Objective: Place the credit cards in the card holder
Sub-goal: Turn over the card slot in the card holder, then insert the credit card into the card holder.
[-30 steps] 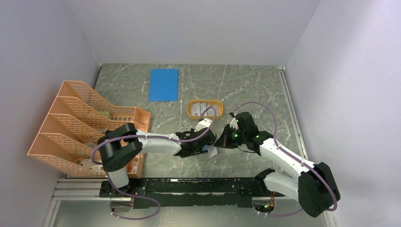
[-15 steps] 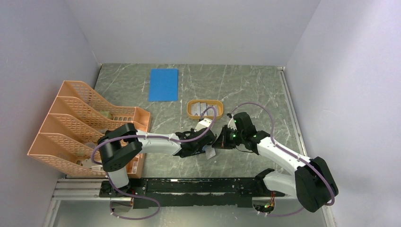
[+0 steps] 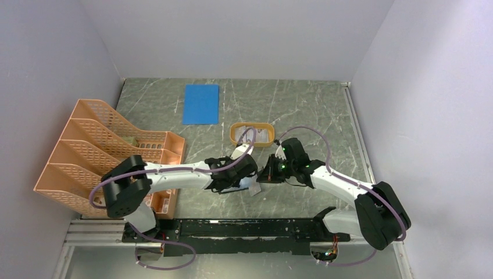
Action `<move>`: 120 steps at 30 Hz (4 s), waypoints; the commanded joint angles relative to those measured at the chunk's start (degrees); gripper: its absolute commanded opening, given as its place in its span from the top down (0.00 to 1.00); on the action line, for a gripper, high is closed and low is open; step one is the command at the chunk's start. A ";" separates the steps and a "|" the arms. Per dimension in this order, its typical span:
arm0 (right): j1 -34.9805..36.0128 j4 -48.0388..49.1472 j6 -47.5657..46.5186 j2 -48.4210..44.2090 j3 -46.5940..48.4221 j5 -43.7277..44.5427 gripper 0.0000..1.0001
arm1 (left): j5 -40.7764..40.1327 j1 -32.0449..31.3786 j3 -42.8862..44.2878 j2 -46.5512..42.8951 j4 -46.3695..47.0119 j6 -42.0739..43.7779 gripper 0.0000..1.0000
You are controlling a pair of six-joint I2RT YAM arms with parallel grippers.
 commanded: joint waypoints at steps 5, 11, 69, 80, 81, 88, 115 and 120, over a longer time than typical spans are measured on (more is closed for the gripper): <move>2.70 3.84 0.31 2.46 3.48 -0.74 1.00 | -1.81 0.14 -0.25 -8.42 -5.42 -2.91 0.72; 4.76 5.40 0.38 5.80 5.74 -0.42 1.00 | -0.19 1.91 -3.59 -12.11 -4.86 -5.64 0.69; 4.70 18.52 4.80 15.16 3.77 0.28 1.00 | 14.37 16.46 -21.67 -14.43 7.41 -11.46 0.84; 5.17 21.11 6.24 16.86 3.28 -0.56 1.00 | 15.63 16.45 -21.96 -13.47 8.23 -11.24 0.86; 5.30 21.29 6.37 17.04 3.25 -0.63 1.00 | 15.66 16.45 -22.04 -13.38 8.32 -11.26 0.86; 5.66 23.39 7.43 17.94 2.98 -1.26 1.00 | 16.13 16.45 -22.31 -12.76 8.76 -11.31 0.87; 6.10 28.56 8.86 19.36 -0.92 -1.11 1.00 | 12.71 16.45 -22.50 -14.40 4.20 -12.67 0.92; 5.94 31.72 10.13 18.52 -2.56 -1.49 1.00 | 12.12 16.48 -22.42 -14.80 3.31 -12.99 0.93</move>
